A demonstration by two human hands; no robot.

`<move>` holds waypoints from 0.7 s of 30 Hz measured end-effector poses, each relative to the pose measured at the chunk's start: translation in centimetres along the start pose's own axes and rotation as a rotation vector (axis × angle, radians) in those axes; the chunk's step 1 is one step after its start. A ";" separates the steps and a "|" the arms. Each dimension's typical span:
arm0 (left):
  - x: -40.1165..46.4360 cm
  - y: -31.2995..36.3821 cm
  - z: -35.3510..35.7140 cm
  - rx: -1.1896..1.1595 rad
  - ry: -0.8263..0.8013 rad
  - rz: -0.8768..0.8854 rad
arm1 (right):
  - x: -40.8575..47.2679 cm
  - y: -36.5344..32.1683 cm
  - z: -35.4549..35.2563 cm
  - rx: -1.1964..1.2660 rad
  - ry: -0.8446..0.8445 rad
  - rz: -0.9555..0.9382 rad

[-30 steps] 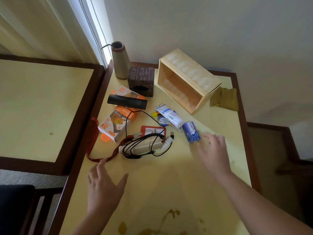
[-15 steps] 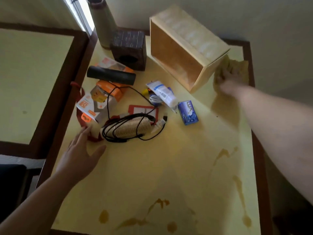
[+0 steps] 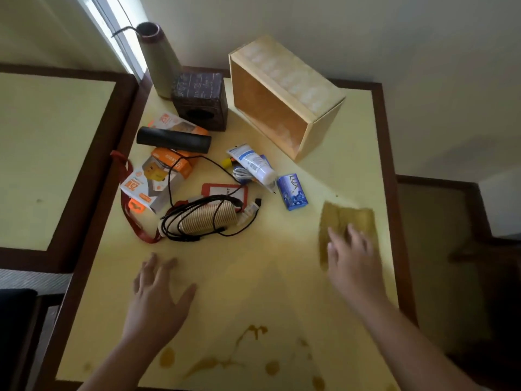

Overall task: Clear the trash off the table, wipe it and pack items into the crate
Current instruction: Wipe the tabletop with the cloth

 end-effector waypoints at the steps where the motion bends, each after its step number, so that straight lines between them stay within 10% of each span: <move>1: -0.2 0.0 0.4 0.045 -0.015 0.001 | -1.5 -0.4 0.6 -0.011 -0.003 -0.015; 9: 0.3 0.0 0.3 0.139 0.007 0.066 | 2.9 4.1 1.4 -0.146 -0.152 -0.404; 17: -0.2 -3.1 -0.3 0.080 -0.040 0.184 | 0.3 -0.1 2.6 0.026 0.038 0.404; 21: -0.3 -4.3 -1.5 0.019 -0.123 0.197 | -6.4 -12.8 8.0 -0.112 0.024 -0.111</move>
Point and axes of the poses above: each hand's wrist, its own x-axis towards the middle knuckle, its own z-axis out of the palm, y = z × x, the point moved 3 cm from there along x, towards the middle knuckle, and after that the axes turned 13 degrees about -z, right-handed, at the moved point
